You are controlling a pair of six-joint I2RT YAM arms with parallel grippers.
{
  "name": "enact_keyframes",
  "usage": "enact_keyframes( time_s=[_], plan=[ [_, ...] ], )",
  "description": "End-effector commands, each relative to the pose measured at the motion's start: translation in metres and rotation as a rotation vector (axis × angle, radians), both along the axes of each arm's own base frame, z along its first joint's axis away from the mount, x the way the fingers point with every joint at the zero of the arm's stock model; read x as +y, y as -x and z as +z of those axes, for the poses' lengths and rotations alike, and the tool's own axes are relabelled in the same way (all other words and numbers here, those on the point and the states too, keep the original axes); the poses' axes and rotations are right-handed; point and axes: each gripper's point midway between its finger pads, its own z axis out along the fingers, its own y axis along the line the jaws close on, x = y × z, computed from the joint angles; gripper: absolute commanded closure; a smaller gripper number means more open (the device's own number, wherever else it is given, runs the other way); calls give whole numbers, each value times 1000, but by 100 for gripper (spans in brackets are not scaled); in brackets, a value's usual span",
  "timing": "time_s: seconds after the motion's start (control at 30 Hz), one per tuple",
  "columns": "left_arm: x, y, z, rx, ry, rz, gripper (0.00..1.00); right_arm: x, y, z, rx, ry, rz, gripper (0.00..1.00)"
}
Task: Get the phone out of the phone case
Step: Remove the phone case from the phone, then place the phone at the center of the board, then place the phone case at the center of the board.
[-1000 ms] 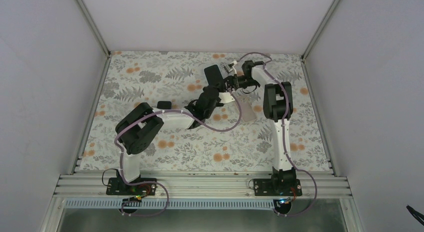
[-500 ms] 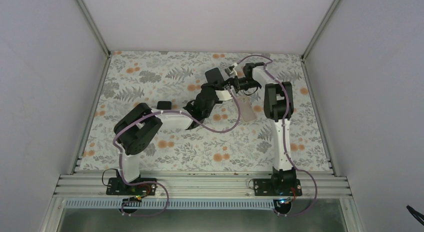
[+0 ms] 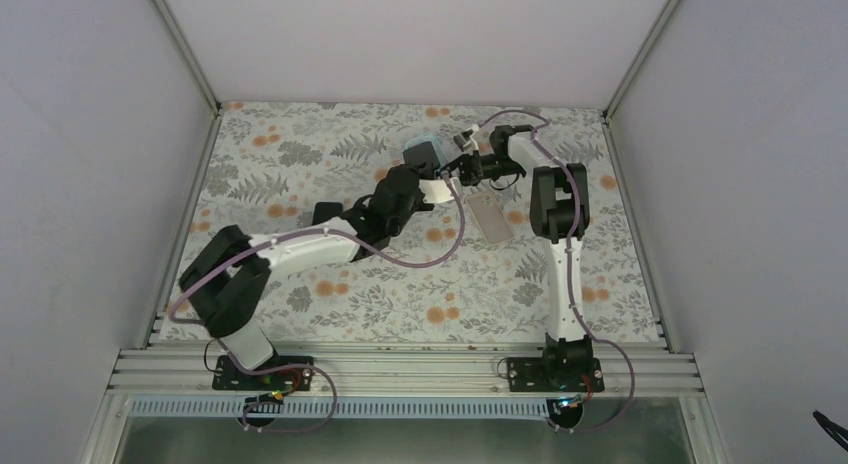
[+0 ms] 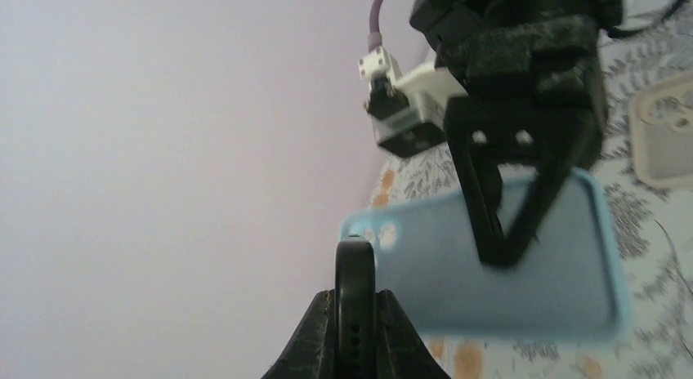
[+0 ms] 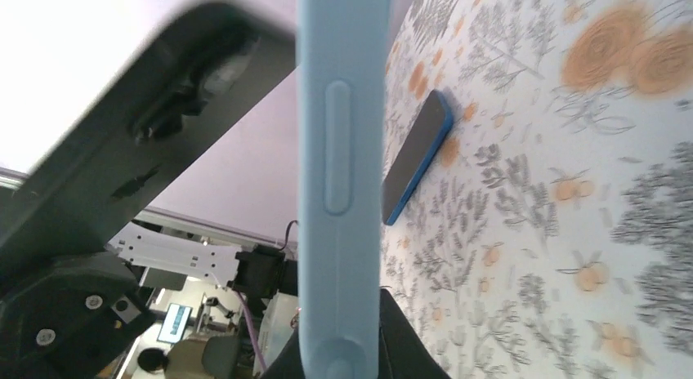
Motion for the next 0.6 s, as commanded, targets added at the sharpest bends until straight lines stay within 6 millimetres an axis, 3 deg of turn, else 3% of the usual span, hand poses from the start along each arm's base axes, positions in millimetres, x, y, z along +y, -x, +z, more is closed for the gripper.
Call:
enact_keyframes(
  time_s=[0.0, 0.2, 0.4, 0.57],
  plan=[
    [23, 26, -3, 73, -63, 5, 98, -27, -27, -6, -1, -24, -80, 96],
    [58, 50, -18, 24, -129, 16, 98, -38, -54, -15, -146, 188, -144, 96],
    [70, 65, -42, 37, -164, -5, 98, -61, -94, -4, -317, 386, -231, 97],
    [75, 71, -72, 26, -211, -4, 98, -82, -111, 4, -413, 561, -289, 97]
  ],
)
